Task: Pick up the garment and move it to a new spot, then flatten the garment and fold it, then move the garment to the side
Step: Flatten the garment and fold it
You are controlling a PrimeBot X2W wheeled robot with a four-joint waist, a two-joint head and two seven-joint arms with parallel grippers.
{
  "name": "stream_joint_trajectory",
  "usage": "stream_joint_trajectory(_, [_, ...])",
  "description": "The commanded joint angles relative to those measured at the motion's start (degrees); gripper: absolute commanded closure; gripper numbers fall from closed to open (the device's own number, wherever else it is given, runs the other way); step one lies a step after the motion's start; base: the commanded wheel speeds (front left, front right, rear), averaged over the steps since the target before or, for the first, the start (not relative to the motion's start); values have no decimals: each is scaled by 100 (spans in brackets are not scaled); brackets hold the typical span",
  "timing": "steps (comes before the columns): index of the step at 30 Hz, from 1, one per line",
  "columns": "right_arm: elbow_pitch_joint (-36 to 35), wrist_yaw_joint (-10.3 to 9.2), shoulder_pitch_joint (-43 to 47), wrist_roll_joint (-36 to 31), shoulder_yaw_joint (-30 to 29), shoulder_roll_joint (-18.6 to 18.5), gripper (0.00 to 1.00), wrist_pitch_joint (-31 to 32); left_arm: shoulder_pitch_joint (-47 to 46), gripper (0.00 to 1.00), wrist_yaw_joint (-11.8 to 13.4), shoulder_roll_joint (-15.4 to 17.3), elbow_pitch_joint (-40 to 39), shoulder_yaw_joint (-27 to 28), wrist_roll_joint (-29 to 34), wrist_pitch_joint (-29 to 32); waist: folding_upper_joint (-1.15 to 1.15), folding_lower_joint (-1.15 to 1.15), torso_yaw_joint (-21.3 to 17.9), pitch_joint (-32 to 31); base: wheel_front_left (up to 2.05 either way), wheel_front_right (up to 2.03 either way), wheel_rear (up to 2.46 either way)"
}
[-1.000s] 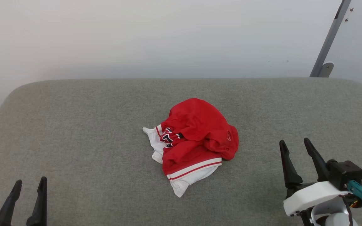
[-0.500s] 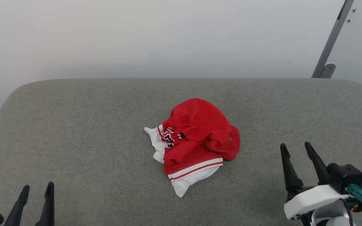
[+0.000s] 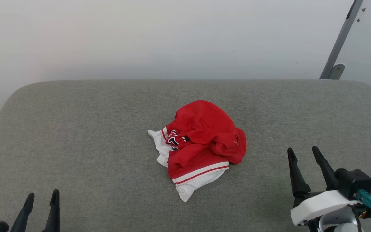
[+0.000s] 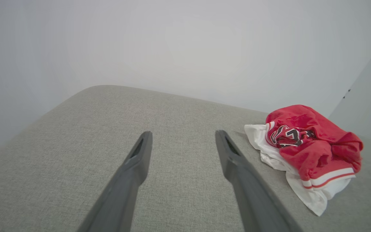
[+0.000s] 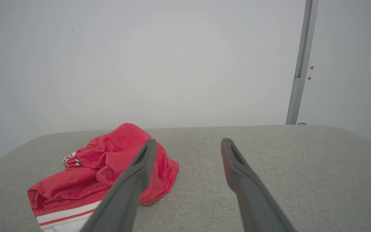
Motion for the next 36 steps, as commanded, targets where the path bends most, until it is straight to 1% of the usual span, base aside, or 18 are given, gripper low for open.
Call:
stream_joint_trajectory(1, [12,-2,35,23,-11,21,0,-40,-24,0,-29,-13,7,10,56,-31,0,0,7,2,0,0,0])
stream_joint_trajectory(5, [18,-2,47,54,63,25,0,9,-66,0,-53,-47,8,6,81,-31,0,0,55,9,0,0,0])
stream_joint_trajectory(10, [74,-2,-60,148,404,-16,0,248,-133,0,-46,-70,-25,-9,119,-31,0,0,187,57,0,0,0])
stream_joint_trajectory(14, [154,-2,-183,398,961,-110,0,717,-151,0,-48,-85,-82,-24,101,-28,0,0,366,118,0,0,0])
stream_joint_trajectory(19, [262,-2,-387,767,1691,-342,0,1522,-292,0,-55,-107,-172,-119,133,-4,0,0,659,293,0,0,0])
stream_joint_trajectory(24, [357,-2,-662,1000,2127,-528,0,2324,-476,0,-77,-160,-233,-239,110,-1,0,0,975,527,0,0,0])
stream_joint_trajectory(30, [553,-3,-986,851,2237,-698,0,3065,-724,0,-102,-259,-171,-368,95,-9,0,0,1310,795,0,0,0])
stream_joint_trajectory(36, [799,-3,-1272,538,2306,-786,0,3455,-928,0,-145,-333,-66,-464,53,-20,0,0,1562,1000,0,0,0])
